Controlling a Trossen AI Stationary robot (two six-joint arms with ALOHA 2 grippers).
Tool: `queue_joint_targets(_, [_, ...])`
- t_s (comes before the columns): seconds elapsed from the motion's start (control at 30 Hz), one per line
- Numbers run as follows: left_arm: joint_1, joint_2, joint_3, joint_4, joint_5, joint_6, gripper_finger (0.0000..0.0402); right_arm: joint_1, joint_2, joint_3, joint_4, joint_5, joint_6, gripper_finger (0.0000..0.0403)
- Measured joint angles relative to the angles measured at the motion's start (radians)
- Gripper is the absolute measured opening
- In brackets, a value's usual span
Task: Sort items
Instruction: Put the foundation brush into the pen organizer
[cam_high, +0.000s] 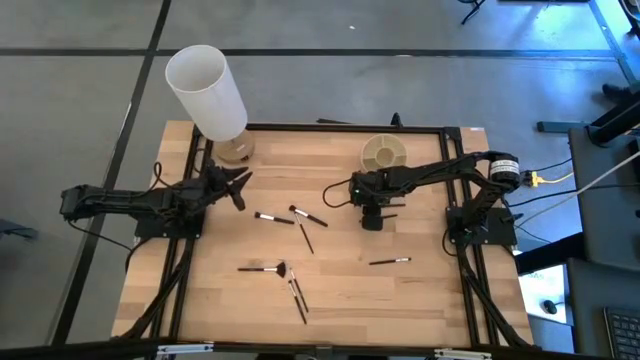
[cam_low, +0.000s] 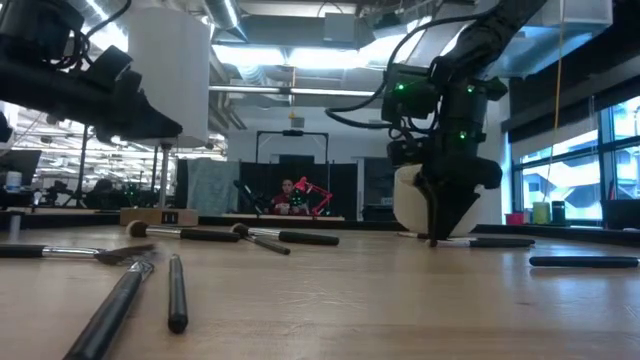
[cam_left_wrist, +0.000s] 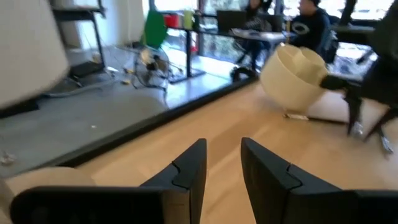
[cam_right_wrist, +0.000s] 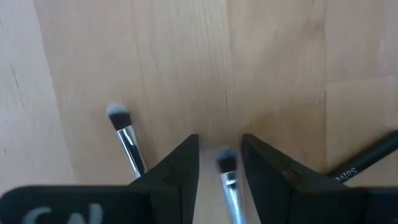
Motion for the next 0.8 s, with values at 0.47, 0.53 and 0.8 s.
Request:
queue_joint_targets(0.47, [0.0, 0.0, 0.0, 0.137, -0.036, 0.153, 0.0095, 0.057, 0.01, 0.026, -0.061, 0.028, 0.071, 0.0006])
queue_joint_targets(0.53, [0.0, 0.0, 0.0, 0.144, -0.052, 0.173, 0.0095, 0.062, 0.011, 0.053, -0.09, 0.029, 0.075, 0.0007])
queue_joint_targets(0.8, [0.0, 0.0, 0.0, 0.209, -0.091, 0.267, 0.0095, 0.074, 0.017, 0.179, -0.228, 0.087, 0.078, 0.0015])
